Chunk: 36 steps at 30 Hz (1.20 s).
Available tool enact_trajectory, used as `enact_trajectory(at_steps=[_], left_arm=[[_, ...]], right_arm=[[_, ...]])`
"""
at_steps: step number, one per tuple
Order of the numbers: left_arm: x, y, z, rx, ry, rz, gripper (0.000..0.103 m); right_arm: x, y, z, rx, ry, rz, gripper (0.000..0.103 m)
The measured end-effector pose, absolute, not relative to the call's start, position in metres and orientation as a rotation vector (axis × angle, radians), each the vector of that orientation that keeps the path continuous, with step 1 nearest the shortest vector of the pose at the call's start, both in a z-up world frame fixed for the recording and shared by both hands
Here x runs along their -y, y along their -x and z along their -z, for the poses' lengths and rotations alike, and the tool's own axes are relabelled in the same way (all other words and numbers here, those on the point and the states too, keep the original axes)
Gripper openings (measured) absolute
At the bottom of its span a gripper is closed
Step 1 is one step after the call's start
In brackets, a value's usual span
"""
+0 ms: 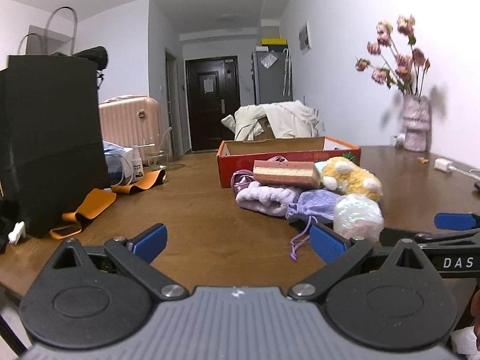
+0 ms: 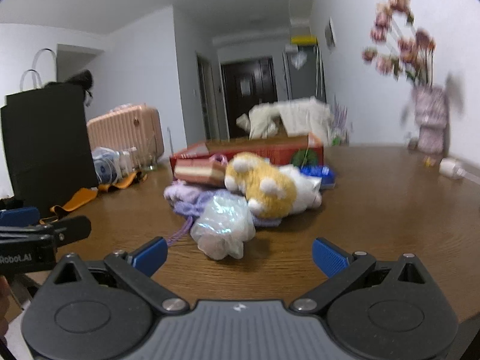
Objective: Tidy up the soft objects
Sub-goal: 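Reach both grippers to the yellow-and-white plush sheep and close on it, then carry the plush sheep into the open box and open both grippers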
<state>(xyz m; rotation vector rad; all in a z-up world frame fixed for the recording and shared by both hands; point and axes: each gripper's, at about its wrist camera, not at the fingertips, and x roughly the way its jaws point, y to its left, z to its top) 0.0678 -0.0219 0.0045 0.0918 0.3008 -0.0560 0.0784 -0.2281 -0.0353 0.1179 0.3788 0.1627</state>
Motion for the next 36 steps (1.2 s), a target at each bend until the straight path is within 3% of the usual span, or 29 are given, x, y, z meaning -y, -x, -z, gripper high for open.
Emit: enact_trajectory(at_steps=[5,20,22,24,27,36], left_arm=[[0.035,-0.105,-0.007,-0.370,-0.078,0.126,0.103],[0.104,-0.168,-0.010,-0.452,-0.117,0.379,0.103],[0.103,-0.179,-0.016,-0.458,-0.094,0.388,0.099],[0.104,-0.192,-0.023,-0.485,-0.063,0.415,0.077],[0.105,-0.212,-0.033,-0.521,-0.005,0.428,0.062],[0.119,-0.267,-0.037,-0.620,0.073,0.485,0.059]], right_arm=[[0.236,-0.111,0.030,-0.412,-0.172,-0.191,0.088],[0.299,-0.177,0.007,-0.441,-0.247,-0.126,0.087],[0.304,-0.188,0.008,-0.448,-0.264,-0.133,0.087],[0.313,-0.201,0.009,-0.454,-0.311,-0.150,0.086],[0.328,-0.221,0.005,-0.481,-0.371,-0.190,0.067],[0.345,-0.253,0.034,-0.610,-0.572,-0.247,0.066]])
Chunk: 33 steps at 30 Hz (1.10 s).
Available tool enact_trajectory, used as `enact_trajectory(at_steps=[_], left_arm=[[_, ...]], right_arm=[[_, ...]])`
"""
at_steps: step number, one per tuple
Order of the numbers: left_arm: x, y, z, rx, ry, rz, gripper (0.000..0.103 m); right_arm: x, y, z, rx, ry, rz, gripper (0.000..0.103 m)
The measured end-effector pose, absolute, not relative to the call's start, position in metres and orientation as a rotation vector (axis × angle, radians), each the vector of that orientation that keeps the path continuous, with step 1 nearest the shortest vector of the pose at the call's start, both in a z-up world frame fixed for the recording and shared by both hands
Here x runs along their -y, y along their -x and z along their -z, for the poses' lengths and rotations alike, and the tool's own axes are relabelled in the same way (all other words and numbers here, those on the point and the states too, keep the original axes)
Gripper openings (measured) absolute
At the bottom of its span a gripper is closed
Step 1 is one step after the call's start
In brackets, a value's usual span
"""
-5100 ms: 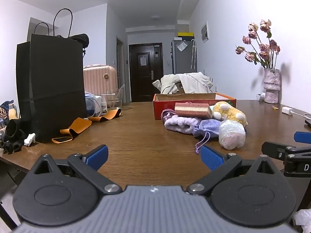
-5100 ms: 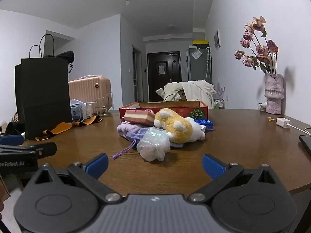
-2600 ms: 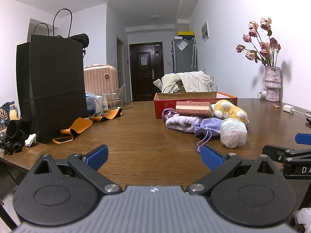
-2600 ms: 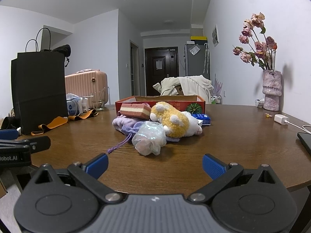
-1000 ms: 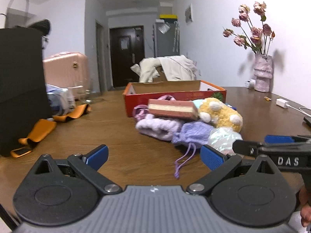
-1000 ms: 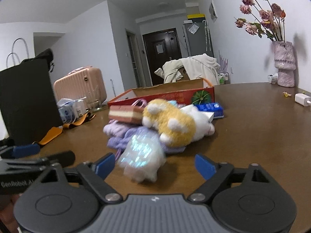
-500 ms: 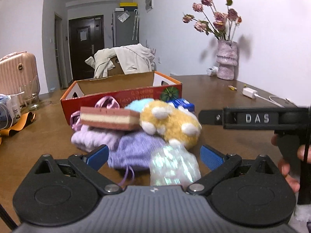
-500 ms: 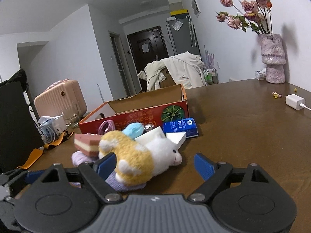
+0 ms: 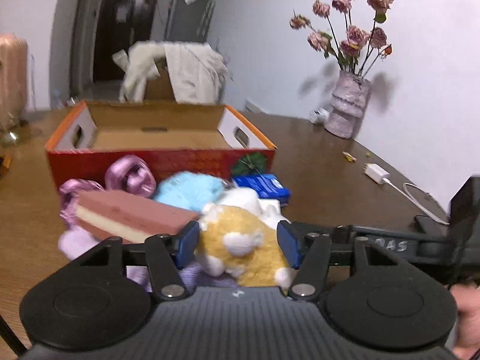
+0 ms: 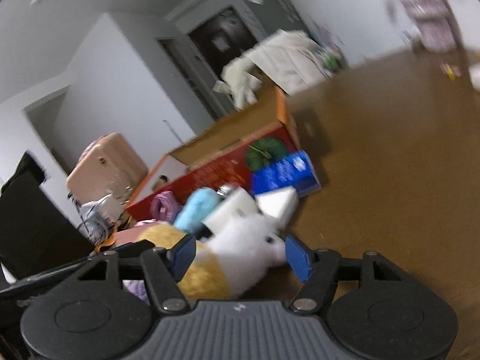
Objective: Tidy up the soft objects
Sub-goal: 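Carry the plush sheep into the open box and open both grippers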
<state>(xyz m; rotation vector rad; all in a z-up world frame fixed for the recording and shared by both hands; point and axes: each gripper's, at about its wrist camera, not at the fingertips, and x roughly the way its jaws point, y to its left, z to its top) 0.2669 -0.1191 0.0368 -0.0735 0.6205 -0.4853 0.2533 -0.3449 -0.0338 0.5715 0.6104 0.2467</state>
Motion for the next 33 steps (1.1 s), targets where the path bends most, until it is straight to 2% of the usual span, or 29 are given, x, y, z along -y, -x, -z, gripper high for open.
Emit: enact_trajectory(at_steps=[2,4,8,12,15,17,20,25,30,33], left_arm=[[0.125,-0.270,-0.034,-0.627,0.059,0.484,0.058],[0.126,-0.271,-0.032,-0.646,0.073,0.510,0.048],[0.123,-0.271,-0.034,-0.691,0.141,0.595,0.049],[0.124,-0.277,-0.035,-0.685,0.131,0.533,0.057],[0.125,-0.289,-0.032,-0.738,0.182,0.556,0.056],[0.128,-0.294,-0.028,-0.773,0.198,0.568,0.051],[0.128,-0.292,-0.032,-0.761,0.205,0.567,0.046],[0.127,-0.278,-0.047,-0.713,0.207,0.607,0.046],[0.125,-0.302,-0.079,-0.672,0.234,0.609,0.046],[0.121,-0.335,-0.098,-0.637,0.275,0.586,0.045]], right_arm=[[0.350,-0.252,0.041,-0.632,-0.664,-0.260,0.066],[0.352,-0.250,0.046,-0.640,-0.734,-0.304,0.067],[0.367,-0.249,0.051,-0.635,-0.794,-0.267,0.067],[0.381,-0.247,0.040,-0.599,-0.745,-0.212,0.067],[0.380,-0.253,0.046,-0.635,-0.748,-0.225,0.067],[0.379,-0.259,0.053,-0.657,-0.780,-0.240,0.067],[0.378,-0.260,0.057,-0.634,-0.845,-0.266,0.059],[0.379,-0.253,0.033,-0.570,-0.792,-0.258,0.049],[0.380,-0.280,-0.021,-0.486,-0.669,-0.285,0.035],[0.378,-0.326,-0.058,-0.466,-0.593,-0.317,0.034]])
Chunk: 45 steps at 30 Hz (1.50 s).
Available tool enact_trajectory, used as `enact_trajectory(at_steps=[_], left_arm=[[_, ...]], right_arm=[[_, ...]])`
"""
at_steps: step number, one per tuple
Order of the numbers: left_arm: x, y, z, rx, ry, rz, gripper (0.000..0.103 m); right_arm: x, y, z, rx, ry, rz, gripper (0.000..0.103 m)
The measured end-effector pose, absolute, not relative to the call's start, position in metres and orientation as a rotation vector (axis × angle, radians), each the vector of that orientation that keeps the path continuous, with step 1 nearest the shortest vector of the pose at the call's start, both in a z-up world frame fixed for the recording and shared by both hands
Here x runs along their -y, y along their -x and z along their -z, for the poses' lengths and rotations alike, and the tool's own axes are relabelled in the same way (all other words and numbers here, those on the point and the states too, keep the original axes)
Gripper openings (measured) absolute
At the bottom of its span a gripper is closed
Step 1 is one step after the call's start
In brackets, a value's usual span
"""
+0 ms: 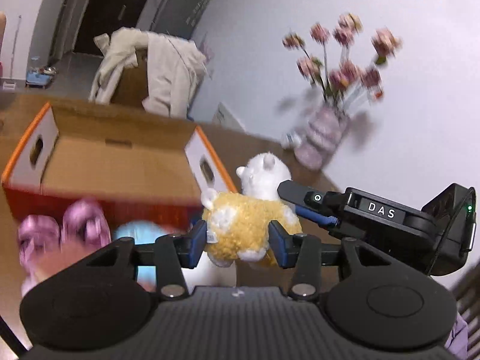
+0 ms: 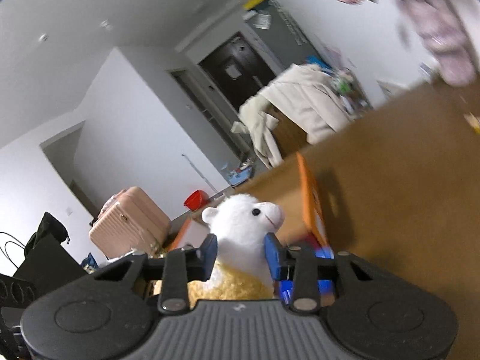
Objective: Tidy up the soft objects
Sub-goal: 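Carry the plush sheep into the open box and open both grippers, then move both grippers back toward the pink-and-cream sponge block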
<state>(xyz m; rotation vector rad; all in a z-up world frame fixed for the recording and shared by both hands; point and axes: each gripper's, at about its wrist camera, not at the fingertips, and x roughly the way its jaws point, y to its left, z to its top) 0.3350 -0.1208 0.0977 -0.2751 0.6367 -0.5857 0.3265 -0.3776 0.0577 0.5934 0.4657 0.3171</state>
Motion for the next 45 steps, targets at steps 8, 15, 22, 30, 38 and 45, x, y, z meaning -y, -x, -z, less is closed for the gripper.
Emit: enact_trajectory(at_steps=[8,15,22,30,38,45], left_arm=[[0.119,-0.450,-0.074,-0.751,0.404,0.521,0.044],[0.139,-0.495,-0.029,-0.889,0.327,0.501,0.044],[0.128,-0.491,-0.032,-0.876,0.311,0.469,0.053],[0.067,-0.421,-0.104,-0.646,0.174,0.348,0.074],[0.019,-0.346,-0.140,-0.527,0.038,0.195,0.082],[-0.001,-0.286,-0.147,-0.473,0.002,0.177,0.087]], right_arm=[[0.358,-0.456,-0.068,-0.612,-0.449,-0.274,0.033],[0.332,-0.501,-0.027,-0.735,-0.261,-0.183,0.032],[0.313,-0.495,-0.031,-0.722,-0.141,-0.153,0.033],[0.318,-0.438,-0.094,-0.606,-0.106,-0.171,0.046],[0.319,-0.358,-0.137,-0.507,-0.103,-0.186,0.059],[0.302,-0.298,-0.149,-0.442,-0.128,-0.230,0.065]])
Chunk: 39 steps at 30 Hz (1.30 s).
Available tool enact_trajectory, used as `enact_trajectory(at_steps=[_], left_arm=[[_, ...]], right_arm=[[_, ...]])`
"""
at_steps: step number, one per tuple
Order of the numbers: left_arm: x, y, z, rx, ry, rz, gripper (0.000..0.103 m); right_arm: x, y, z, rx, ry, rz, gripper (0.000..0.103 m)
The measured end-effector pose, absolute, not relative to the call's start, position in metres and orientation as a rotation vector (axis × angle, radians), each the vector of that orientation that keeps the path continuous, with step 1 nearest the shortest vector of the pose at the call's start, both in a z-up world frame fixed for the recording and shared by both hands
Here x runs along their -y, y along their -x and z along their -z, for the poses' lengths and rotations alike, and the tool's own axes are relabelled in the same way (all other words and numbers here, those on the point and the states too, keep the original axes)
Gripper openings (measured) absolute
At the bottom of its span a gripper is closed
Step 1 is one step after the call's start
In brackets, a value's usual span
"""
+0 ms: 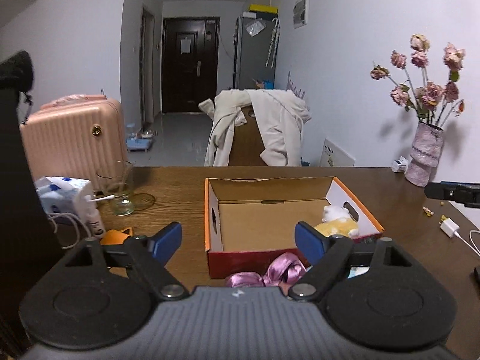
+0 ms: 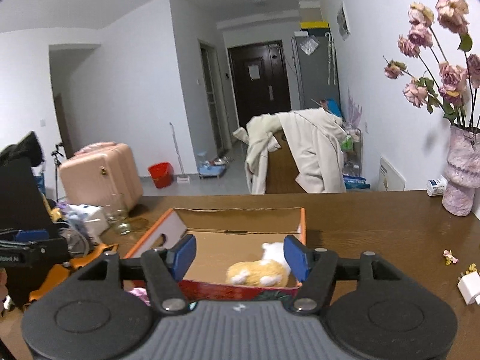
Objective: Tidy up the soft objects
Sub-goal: 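Move both grippers back toward the pink-and-cream sponge block, then close both grippers on the pink-and-cream sponge block and lift it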
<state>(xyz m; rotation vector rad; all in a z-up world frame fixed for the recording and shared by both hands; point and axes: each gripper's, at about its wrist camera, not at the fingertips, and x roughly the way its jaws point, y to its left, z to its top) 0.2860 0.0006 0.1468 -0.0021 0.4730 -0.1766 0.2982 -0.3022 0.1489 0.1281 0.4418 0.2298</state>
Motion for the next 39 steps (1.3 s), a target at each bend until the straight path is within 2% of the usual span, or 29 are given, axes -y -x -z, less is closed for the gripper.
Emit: enact_trajectory(at_steps=[4,18,30,32,34,37,39], left_arm=[[-0.012,-0.244,-0.139,-0.438,0.006,0.174,0.093],[-0.031,-0.146,-0.095,-0.376,0.027,0.125,0.101],[-0.009,-0.171,-0.042,-0.472,0.027,0.221,0.101],[-0.007,-0.182,-0.036,-0.478,0.026,0.242,0.101],[-0.005,-0.199,-0.033,-0.490,0.034,0.271,0.100],[0.000,-0.227,-0.034,-0.493,0.059,0.318,0.090],[0.002,-0.249,-0.036,-0.486,0.077,0.358,0.083]], right_arm=[[0.297,-0.256,-0.140,-0.399,-0.151,-0.251,0.073],[0.274,-0.141,-0.087,-0.390,-0.137,-0.247,0.083],[0.262,-0.159,-0.040,-0.505,-0.273,-0.296,0.082],[0.261,-0.168,-0.034,-0.514,-0.312,-0.316,0.080],[0.259,-0.180,-0.030,-0.526,-0.349,-0.327,0.072],[0.258,-0.204,-0.023,-0.552,-0.437,-0.361,0.058],[0.258,-0.221,-0.018,-0.573,-0.509,-0.396,0.053]])
